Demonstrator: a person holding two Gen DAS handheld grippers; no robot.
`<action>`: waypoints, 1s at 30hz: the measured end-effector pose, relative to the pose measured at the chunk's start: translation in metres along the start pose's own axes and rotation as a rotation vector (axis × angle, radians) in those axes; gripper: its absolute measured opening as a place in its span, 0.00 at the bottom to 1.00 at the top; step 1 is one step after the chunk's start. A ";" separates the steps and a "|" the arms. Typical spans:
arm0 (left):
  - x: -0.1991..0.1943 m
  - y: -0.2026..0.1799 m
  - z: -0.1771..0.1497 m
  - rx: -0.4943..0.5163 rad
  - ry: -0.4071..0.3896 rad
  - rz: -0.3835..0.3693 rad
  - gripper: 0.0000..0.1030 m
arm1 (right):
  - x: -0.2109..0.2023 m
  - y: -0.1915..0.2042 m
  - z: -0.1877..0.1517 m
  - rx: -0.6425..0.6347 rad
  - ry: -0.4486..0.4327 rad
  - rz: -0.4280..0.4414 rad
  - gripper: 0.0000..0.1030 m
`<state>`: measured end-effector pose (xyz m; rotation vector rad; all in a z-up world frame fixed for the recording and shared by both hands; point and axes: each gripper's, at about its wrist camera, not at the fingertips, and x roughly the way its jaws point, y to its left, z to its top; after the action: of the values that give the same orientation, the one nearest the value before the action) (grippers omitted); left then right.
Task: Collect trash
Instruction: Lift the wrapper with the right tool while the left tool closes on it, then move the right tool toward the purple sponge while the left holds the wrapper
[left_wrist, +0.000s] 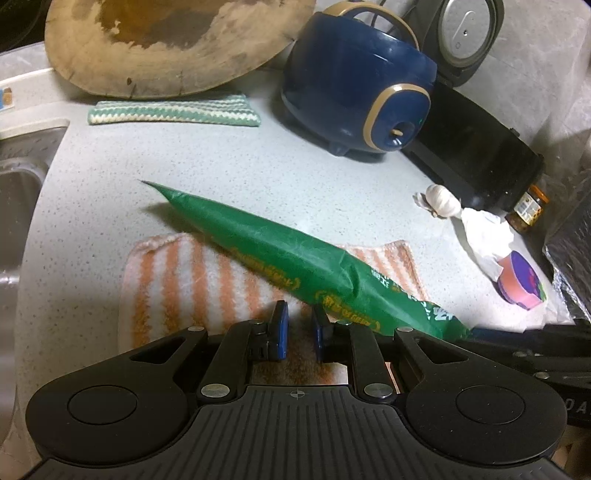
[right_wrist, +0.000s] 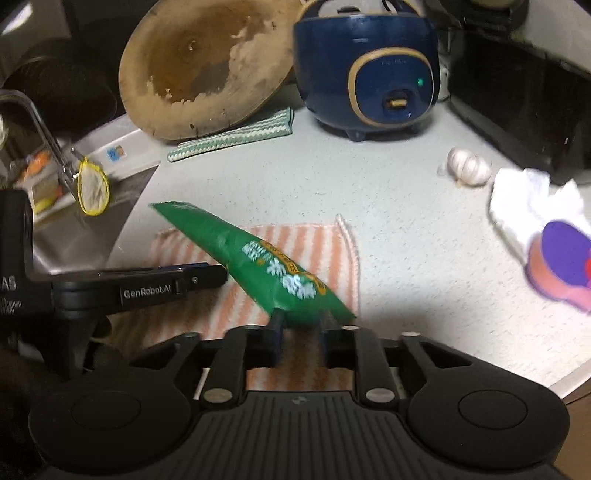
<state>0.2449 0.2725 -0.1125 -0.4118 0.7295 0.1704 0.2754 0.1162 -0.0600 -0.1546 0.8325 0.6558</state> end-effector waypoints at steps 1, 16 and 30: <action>0.000 0.000 0.000 -0.001 0.000 0.000 0.17 | -0.002 0.001 0.001 -0.013 -0.016 -0.013 0.41; -0.008 0.045 0.002 -0.291 0.011 -0.207 0.22 | 0.038 0.021 0.019 -0.054 -0.004 0.040 0.34; 0.007 -0.014 0.020 -0.026 0.028 -0.071 0.28 | -0.008 0.032 -0.023 -0.052 -0.005 0.111 0.52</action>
<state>0.2659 0.2685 -0.0995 -0.4648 0.7398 0.1079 0.2374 0.1287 -0.0658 -0.1542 0.8235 0.7827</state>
